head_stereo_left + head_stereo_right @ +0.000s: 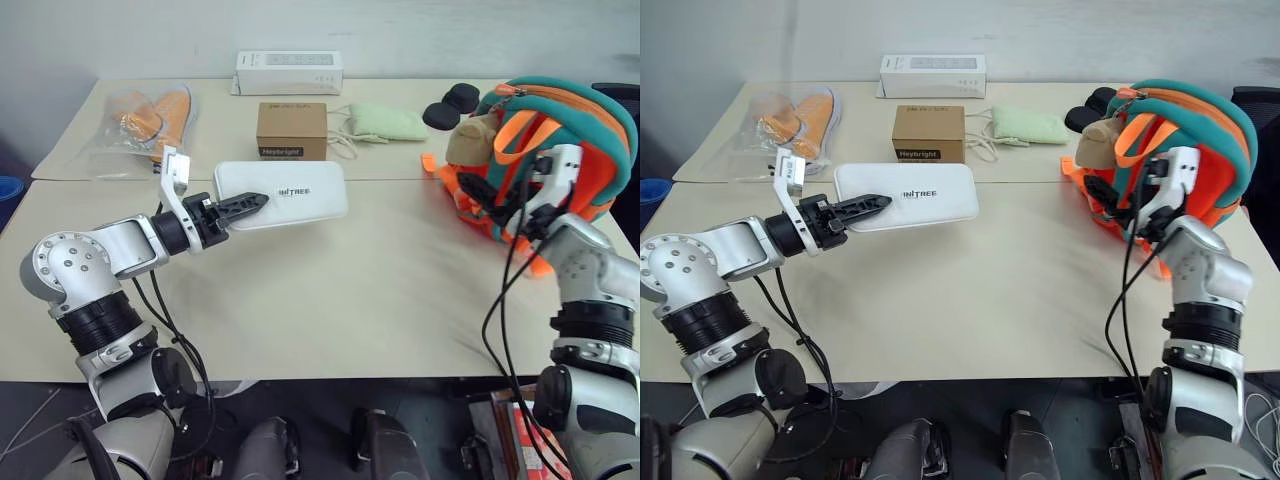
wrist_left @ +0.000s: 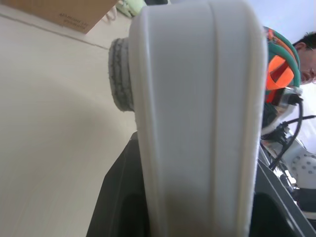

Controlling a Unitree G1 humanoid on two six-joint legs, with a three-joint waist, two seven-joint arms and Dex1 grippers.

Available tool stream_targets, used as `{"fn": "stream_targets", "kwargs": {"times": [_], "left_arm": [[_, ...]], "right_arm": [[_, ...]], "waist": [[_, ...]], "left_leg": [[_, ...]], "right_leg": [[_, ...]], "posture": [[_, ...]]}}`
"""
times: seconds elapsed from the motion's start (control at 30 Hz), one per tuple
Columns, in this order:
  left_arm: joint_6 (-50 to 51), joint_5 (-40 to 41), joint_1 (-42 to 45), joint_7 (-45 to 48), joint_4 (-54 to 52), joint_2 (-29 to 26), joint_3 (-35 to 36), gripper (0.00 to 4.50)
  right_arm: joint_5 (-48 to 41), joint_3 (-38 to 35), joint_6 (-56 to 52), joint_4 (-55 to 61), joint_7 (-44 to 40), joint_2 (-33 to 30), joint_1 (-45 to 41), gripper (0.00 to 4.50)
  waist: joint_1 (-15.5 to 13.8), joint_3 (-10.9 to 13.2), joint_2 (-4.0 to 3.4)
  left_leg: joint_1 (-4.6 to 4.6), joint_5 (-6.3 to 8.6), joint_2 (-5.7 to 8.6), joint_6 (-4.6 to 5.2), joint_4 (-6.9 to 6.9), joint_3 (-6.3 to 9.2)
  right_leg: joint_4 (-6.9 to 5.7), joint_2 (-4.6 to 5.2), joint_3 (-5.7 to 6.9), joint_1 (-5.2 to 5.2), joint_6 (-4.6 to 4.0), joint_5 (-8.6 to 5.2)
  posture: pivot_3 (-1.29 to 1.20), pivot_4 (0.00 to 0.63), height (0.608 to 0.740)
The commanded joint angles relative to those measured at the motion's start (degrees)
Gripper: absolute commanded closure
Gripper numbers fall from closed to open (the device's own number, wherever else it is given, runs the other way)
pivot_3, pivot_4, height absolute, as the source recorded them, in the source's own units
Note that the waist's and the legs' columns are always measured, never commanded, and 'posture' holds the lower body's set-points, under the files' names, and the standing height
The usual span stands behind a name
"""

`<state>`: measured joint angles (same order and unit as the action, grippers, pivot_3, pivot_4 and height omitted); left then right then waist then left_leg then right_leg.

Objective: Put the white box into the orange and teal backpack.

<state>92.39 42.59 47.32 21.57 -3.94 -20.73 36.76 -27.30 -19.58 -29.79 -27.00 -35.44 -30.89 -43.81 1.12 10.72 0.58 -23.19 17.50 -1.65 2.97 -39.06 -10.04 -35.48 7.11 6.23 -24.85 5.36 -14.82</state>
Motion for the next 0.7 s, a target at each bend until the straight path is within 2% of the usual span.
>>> {"fn": "stream_targets", "kwargs": {"times": [0.03, 0.1, 0.2, 0.23, 0.37, 0.5, 0.7], "left_arm": [[-6.3, 1.1, -1.8, 3.3, -4.5, -3.9, -3.9, 3.15], [-10.5, 0.6, -4.1, 5.7, -6.0, -6.3, -6.9, 3.15], [-14.6, 1.2, -5.0, 7.2, -5.1, -8.0, -7.4, 3.15], [-15.6, 1.4, -4.8, 7.3, -4.3, -8.4, -7.0, 3.15], [-22.0, 0.6, -2.7, 9.6, -0.8, -11.5, -7.4, 3.15], [-27.9, 1.5, 1.1, 15.6, 2.5, -15.4, -9.3, 3.15], [-34.1, 2.7, 4.3, 24.8, 4.1, -18.2, -13.8, 3.15]], "right_arm": [[0.5, 0.9, 3.4, -1.0, -3.7, -1.2, -1.9, 1.23], [0.4, 1.7, 3.1, -0.2, -5.7, -1.7, -1.9, 1.94], [-0.7, 2.9, 1.0, 2.8, -9.5, -2.7, -1.4, 2.95], [-1.9, 3.5, -0.6, 5.1, -11.7, -3.3, -0.7, 3.39], [-11.7, 6.7, -13.2, 21.9, -23.3, -8.1, 4.3, 4.48], [-24.7, 5.8, -27.0, 35.2, -32.1, -16.9, 7.8, 4.48], [-37.6, 1.0, -37.7, 40.7, -34.0, -24.2, 9.5, 4.48]], "waist": [[0.5, 0.0, 0.00], [0.6, 0.0, 0.00], [0.6, 0.0, 0.00], [0.6, 0.0, 0.00], [0.6, 0.0, 0.00], [0.4, 0.0, -0.01], [0.3, 0.0, 0.00]], "left_leg": [[0.00, -0.01, 0.00, -0.01, 0.02, 0.00], [0.01, 0.00, -0.01, -0.03, 0.06, -0.03], [-0.01, 0.01, -0.04, -0.05, 0.09, -0.11], [-0.04, 0.00, -0.06, -0.06, 0.08, -0.13], [-0.07, -0.01, -0.17, -0.14, 0.09, -0.15], [-0.14, 0.00, -0.18, -0.15, 0.09, -0.14], [-0.14, 0.01, -0.14, -0.12, 0.07, -0.14]], "right_leg": [[0.00, -0.01, 0.01, -0.01, 0.00, 0.00], [0.01, -0.03, -0.01, -0.03, 0.00, 0.00], [-0.01, -0.08, -0.08, -0.15, -0.01, -0.01], [-0.03, -0.10, -0.11, -0.21, -0.02, -0.01], [-0.06, -0.22, -0.17, -0.30, -0.08, -0.04], [-0.06, -0.27, -0.19, -0.40, -0.10, -0.05], [-0.05, -0.13, -0.18, -0.42, -0.10, -0.05]], "posture": [[0.00, 0.150, 0.740], [0.00, 0.150, 0.740], [0.00, 0.150, 0.740], [0.00, 0.150, 0.740], [0.00, 0.150, 0.740], [0.00, 0.150, 0.740], [0.00, 0.150, 0.740]]}}
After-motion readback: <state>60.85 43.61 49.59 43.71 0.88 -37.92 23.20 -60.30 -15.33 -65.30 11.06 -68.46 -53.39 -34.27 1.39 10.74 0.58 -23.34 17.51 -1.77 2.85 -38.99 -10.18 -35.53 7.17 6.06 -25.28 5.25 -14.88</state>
